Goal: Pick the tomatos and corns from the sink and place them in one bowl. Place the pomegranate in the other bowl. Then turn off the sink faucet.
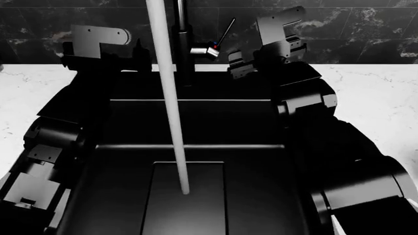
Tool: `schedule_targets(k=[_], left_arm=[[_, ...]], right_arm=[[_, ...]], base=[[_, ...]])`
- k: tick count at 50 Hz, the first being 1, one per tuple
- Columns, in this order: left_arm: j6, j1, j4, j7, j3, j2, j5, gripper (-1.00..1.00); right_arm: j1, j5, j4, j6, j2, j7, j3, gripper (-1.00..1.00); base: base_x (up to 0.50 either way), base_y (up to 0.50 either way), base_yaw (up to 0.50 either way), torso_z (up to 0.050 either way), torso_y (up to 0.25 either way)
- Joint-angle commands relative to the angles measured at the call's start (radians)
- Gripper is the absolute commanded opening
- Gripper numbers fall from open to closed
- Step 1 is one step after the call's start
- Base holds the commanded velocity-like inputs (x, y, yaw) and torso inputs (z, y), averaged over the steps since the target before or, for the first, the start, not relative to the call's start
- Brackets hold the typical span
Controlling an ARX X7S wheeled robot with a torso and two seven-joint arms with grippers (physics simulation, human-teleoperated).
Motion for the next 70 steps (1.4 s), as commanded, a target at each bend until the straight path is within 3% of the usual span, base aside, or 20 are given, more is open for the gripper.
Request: schedule_targets(k=[1,16,30,48,70], left_arm=[[-0.003,0.01,0.023,-0.004,-0.008,-0.012,-0.01,1.0],[0.005,0.028,0.036,-0.004,-0.022,-0.029,-0.023,1.0],[0.007,0.036,0.038,-0.001,-0.026,-0.041,-0.026,1.0],[0.006,0.039,0.037,0.0,-0.034,-0.055,-0.032,1.0],[0.008,0.037,0.015,0.005,-0.038,-0.06,-0.033,1.0]], right_arm=[[0.026,0.144,0.0,0.005,-0.001,0.014,-0.162,1.0],[0.061,0.618,0.0,-0.055,-0.001,0.041,-0.663,1.0],[0.075,0.918,-0.004,-0.104,-0.001,0.051,-0.978,1.0],[0.094,1.034,-0.058,-0.146,-0.001,0.037,-1.084,1.0],[0.075,1.067,-0.077,-0.172,-0.001,0.03,-1.099,1.0]], base=[[0.0,0.0,0.0,0.0,0.0],[0.0,0.0,0.0,0.0,0.0],[0.0,0.0,0.0,0.0,0.0],[0.0,0.0,0.0,0.0,0.0],[0.0,0.0,0.0,0.0,0.0]])
